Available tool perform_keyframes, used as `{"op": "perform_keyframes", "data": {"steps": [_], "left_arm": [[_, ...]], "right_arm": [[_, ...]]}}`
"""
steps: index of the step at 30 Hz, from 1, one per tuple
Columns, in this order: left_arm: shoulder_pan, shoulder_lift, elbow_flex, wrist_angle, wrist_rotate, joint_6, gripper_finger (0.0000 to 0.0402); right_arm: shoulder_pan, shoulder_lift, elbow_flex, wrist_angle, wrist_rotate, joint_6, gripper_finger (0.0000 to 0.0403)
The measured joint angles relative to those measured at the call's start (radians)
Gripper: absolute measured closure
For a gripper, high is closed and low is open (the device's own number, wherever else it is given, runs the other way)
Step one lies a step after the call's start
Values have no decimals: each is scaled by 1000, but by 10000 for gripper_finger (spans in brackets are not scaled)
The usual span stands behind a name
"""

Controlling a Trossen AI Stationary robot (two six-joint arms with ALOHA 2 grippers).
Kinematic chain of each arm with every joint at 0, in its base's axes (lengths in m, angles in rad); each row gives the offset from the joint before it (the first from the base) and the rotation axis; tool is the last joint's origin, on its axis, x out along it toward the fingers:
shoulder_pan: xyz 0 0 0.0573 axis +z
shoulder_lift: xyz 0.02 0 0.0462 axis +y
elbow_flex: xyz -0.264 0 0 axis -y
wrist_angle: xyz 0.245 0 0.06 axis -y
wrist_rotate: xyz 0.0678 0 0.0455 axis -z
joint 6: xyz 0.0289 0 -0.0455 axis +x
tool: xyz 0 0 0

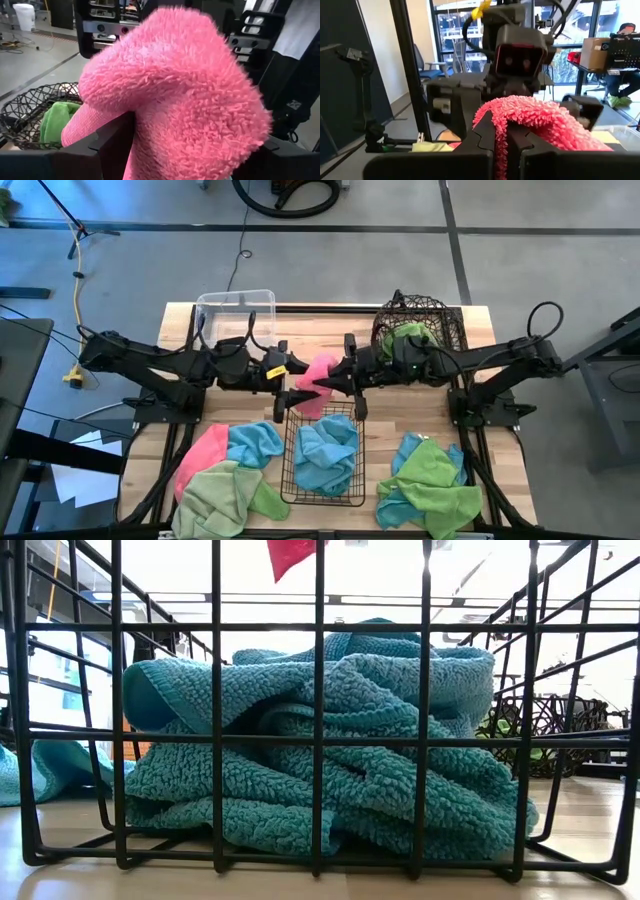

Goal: Sort microfiber towel by color & place in baskets
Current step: Put the right pink towel into the transparent left bin

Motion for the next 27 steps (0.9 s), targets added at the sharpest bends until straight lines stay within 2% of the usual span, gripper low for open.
{"op": "perform_keyframes", "data": {"steps": [7, 10, 12, 14, 19, 23, 27], "left_arm": [[0, 1, -1, -3, -8, 79, 145], [0, 1, -1, 19, -18, 81, 159], [0, 1, -1, 22, -22, 81, 185], [1, 1, -1, 15, -35, 74, 230], [14, 1, -1, 4, -24, 75, 377], [26, -5, -1, -19, -21, 73, 388], [37, -34, -1, -87, -34, 73, 397]], "right_arm": [[0, 2, 0, 26, 0, 4, 402], [0, 2, 0, 25, 0, 8, 402], [0, 2, 0, 25, 0, 28, 402], [0, 2, 0, 25, 0, 50, 402], [0, 2, 0, 20, 2, 56, 394], [0, 2, 0, 16, 62, 49, 353], [0, -2, 0, 7, 90, 26, 287]]}}
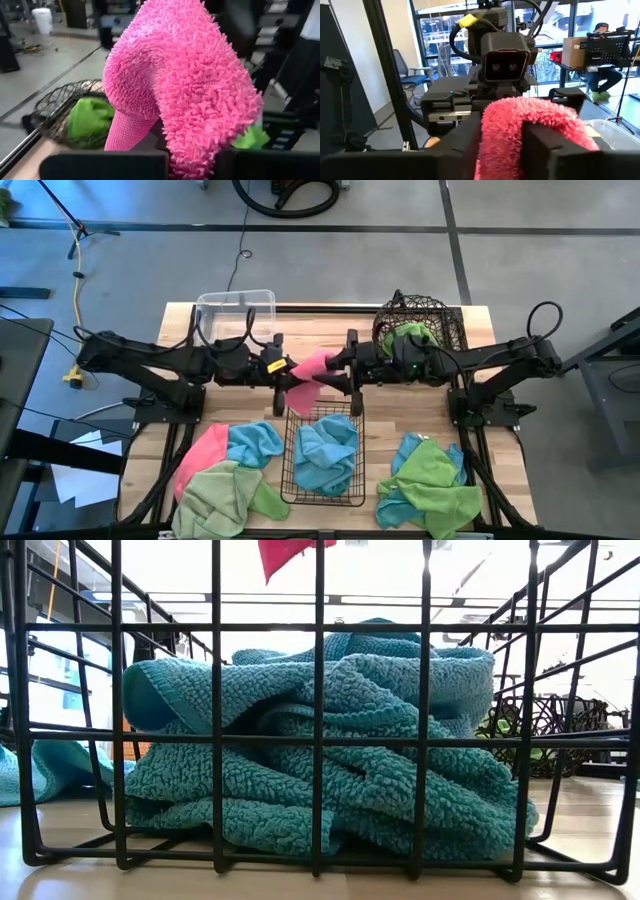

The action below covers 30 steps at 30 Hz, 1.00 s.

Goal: Sort microfiber towel by color & place in baskets
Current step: Put the right pink towel into the transparent left bin

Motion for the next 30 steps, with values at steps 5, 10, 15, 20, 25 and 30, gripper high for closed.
{"op": "perform_keyframes", "data": {"steps": [5, 10, 15, 20, 25, 30], "left_arm": [[8, -76, 0, -156, -99, 1, 399], [8, -195, 0, -351, -271, -7, 400], [8, -334, 0, -456, -459, -26, 401], [8, -442, -1, -462, -590, -26, 401], [9, -495, -44, -387, -777, -55, 401], [83, -490, -47, -306, -809, -27, 401]], "right_arm": [[0, -35, 0, -96, 0, 22, 210], [0, -97, 0, -228, 0, 40, 175], [-1, -151, 1, -327, 13, 84, 171], [-1, -167, 0, -372, 58, 86, 171], [-3, -166, 0, -389, 100, 83, 171], [-3, -166, 0, -390, 161, 83, 171]]}}
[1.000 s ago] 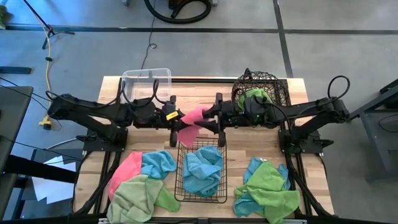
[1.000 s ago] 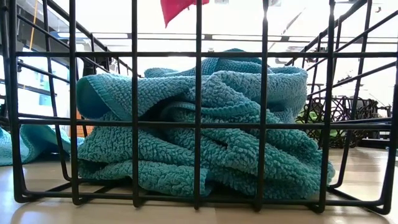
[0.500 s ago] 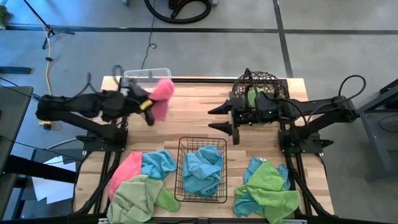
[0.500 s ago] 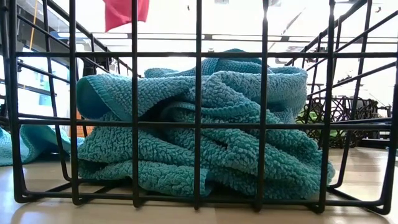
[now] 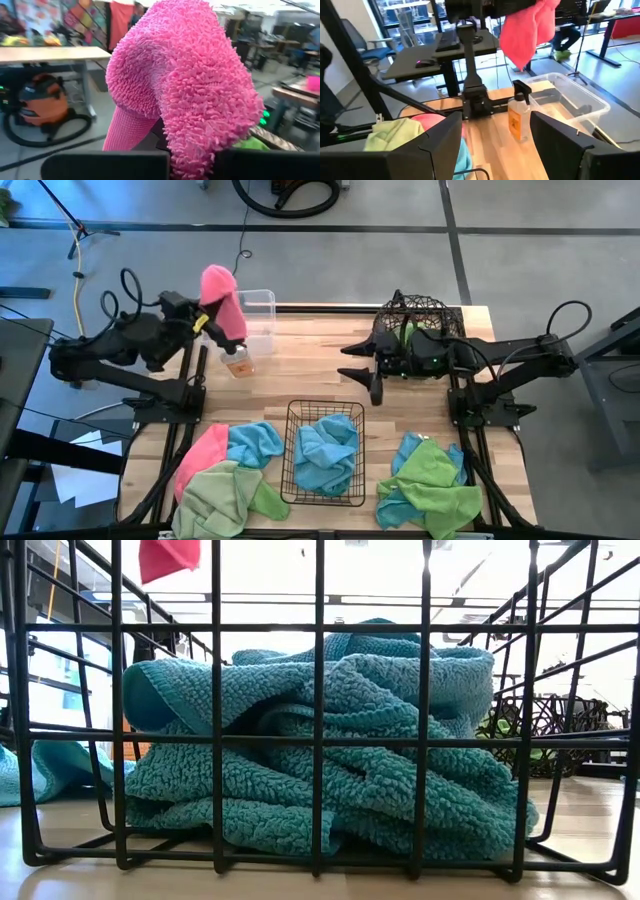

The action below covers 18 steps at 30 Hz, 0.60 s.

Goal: Sort microfiber towel by color & place in baskets
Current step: Put the right pink towel into the transparent left bin

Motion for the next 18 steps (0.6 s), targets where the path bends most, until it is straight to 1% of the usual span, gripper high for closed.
{"op": "perform_keyframes", "data": {"steps": [4, 8, 11, 14, 18], "left_arm": [[111, 29, 69, 16, 11, 20, 401], [246, 84, 164, -112, 54, 10, 401], [358, 142, 215, -254, 146, -68, 401], [473, 206, 231, -378, 252, -125, 401], [622, 300, 230, -467, 354, -173, 401]], "right_arm": [[0, 0, 0, -14, 23, 22, 171], [0, 0, 0, -43, 44, 45, 171], [0, 0, 0, -49, 45, 64, 171], [0, 0, 0, -50, 45, 71, 171], [0, 0, 0, -51, 45, 98, 171]]}}
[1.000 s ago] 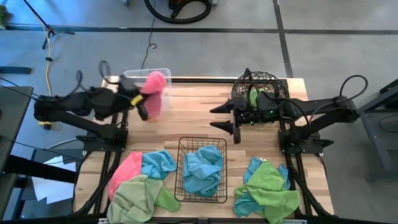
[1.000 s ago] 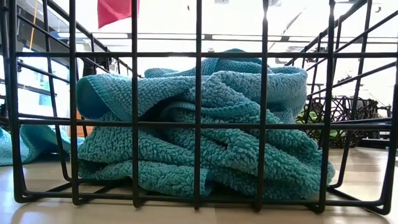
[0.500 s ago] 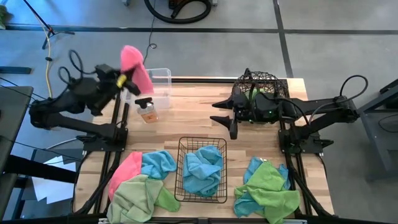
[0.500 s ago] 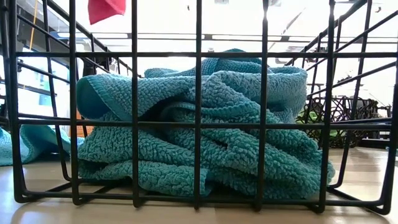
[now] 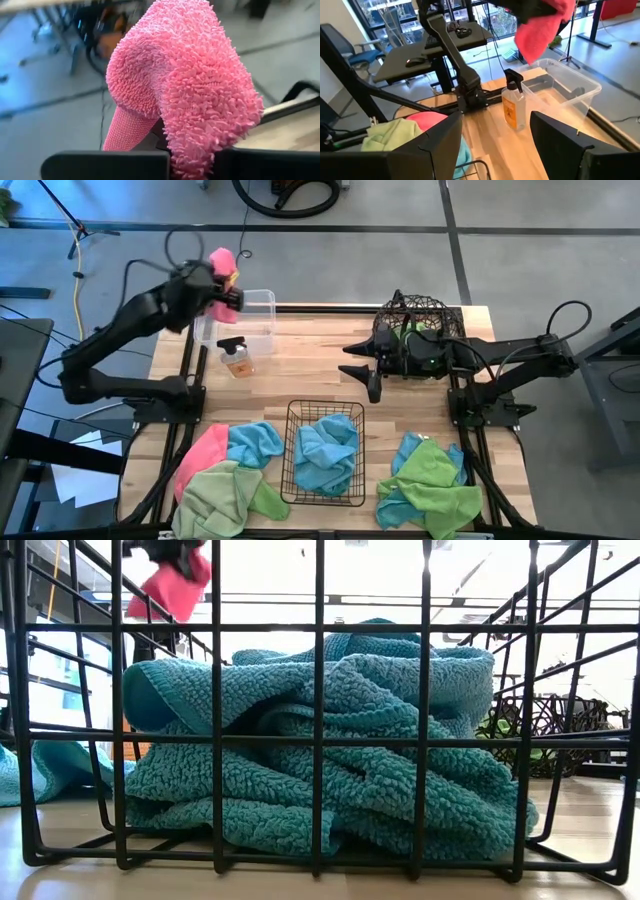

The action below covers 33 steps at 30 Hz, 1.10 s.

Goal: Sort microfiber towel by color & place in baskets
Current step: Put the right pink towel into the transparent left bin

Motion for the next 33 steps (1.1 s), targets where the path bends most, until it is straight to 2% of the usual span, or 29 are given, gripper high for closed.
{"op": "perform_keyframes", "data": {"steps": [5, 10, 14, 20, 24, 28, 33], "left_arm": [[158, 109, 0, 11, 153, -10, 401], [234, 214, 0, -38, 202, -17, 401], [238, 246, -54, -57, 234, -65, 401], [200, 186, -282, 82, 305, -195, 401], [193, 167, -409, 112, 323, -257, 401], [215, 169, -468, 156, 369, -272, 401], [247, 191, -473, 176, 387, -272, 401]], "right_arm": [[0, 0, 0, -21, 0, 74, 171], [7, 0, 0, -63, -5, 203, 171], [22, 1, 0, -106, -6, 287, 171], [45, 2, 0, -127, -3, 296, 171], [47, 2, 0, -127, 25, 294, 171], [46, 2, 0, -127, 66, 294, 171], [47, 2, 0, -127, 85, 294, 171]]}}
